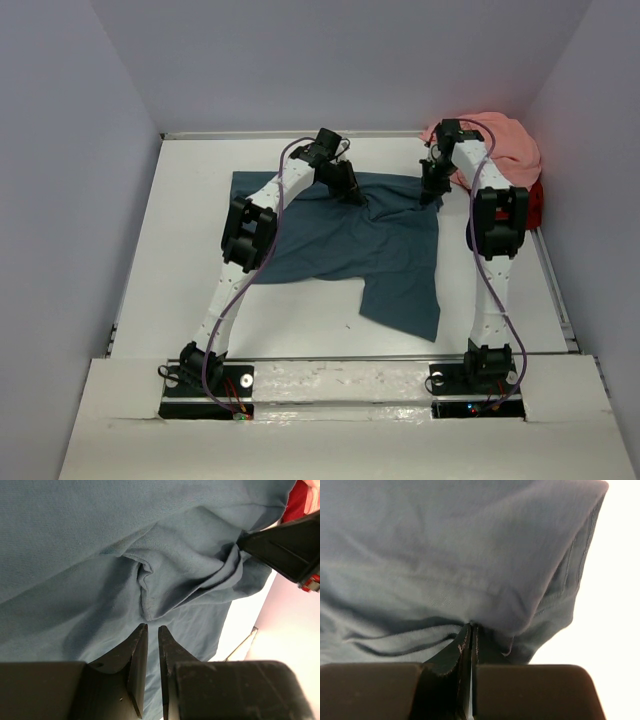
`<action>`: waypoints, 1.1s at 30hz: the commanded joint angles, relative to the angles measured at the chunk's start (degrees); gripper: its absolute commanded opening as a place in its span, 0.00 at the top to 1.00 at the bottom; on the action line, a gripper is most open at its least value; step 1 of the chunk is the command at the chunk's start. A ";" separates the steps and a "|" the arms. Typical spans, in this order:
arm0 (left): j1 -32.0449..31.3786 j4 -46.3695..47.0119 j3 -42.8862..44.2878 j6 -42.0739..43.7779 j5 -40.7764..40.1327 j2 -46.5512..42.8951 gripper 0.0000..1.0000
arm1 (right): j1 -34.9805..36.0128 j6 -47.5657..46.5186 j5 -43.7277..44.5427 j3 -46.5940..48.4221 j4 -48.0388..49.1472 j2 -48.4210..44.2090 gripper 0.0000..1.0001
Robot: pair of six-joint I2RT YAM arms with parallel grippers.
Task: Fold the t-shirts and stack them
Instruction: Fold the flattened tshirt in 1/3 of the way
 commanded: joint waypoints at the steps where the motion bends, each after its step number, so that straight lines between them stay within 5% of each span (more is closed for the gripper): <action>1: 0.16 0.05 0.78 0.13 2.58 -0.27 0.76 | 0.44 0.45 -2.02 -1.04 -0.14 -6.22 1.00; 15: 0.16 -0.48 1.22 0.57 2.93 -0.18 0.75 | 0.44 0.80 -4.92 -1.66 -0.15 -8.77 1.00; 33: -0.01 -1.18 1.31 1.27 2.76 -0.27 0.75 | 0.44 3.00 -9.23 -14.49 1.70 -19.05 1.00</action>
